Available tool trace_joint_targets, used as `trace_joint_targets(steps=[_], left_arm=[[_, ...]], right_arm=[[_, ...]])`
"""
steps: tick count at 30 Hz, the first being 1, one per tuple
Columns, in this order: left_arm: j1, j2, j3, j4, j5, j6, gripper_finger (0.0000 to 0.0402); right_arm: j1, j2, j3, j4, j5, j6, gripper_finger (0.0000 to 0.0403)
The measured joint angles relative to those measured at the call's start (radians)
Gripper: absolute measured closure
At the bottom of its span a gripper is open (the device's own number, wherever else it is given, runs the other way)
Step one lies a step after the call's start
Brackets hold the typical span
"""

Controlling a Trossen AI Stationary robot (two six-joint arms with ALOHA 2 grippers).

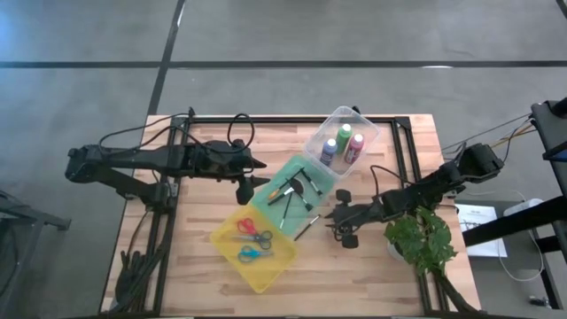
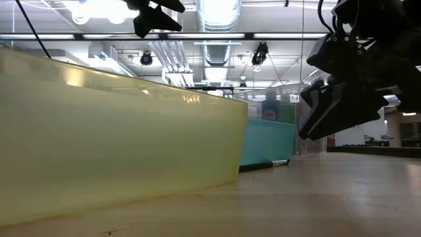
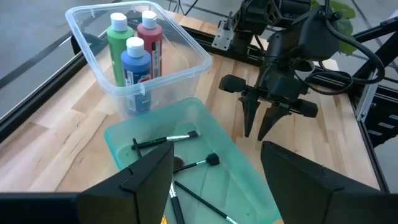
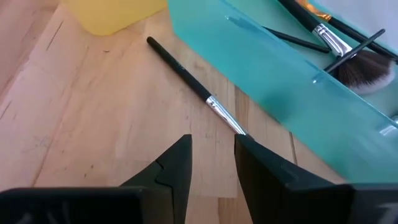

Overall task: Pick & Place Paint Supplies
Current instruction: Put the black eyeshadow brush into the green bin

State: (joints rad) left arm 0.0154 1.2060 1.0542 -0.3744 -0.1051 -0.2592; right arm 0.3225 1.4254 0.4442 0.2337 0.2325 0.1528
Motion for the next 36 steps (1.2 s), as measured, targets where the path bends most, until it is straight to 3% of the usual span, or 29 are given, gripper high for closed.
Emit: trace_joint_targets(steps=[12, 18, 28, 31, 36], left_arm=[[-0.006, 0.0, 0.0, 0.0, 0.0, 0.0, 0.0209], [-0.006, 0.0, 0.0, 0.0, 0.0, 0.0, 0.0217], [-0.01, 0.0, 0.0, 0.008, 0.0, -0.007, 0.0217], [-0.015, 0.0, 0.0, 0.011, 0.001, -0.007, 0.0217], [-0.017, 0.0, 0.0, 0.011, 0.001, -0.008, 0.0217]], right_arm=[[0.0, 0.002, -0.003, 0.011, 0.003, 0.099, 0.0289], [0.0, 0.002, -0.003, 0.01, 0.006, 0.15, 0.0285], [0.001, 0.002, -0.002, 0.007, -0.001, 0.165, 0.0186], [0.001, 0.002, 0.002, 0.007, -0.001, 0.163, 0.0191], [0.002, 0.002, 0.004, 0.007, -0.002, 0.162, 0.0242]])
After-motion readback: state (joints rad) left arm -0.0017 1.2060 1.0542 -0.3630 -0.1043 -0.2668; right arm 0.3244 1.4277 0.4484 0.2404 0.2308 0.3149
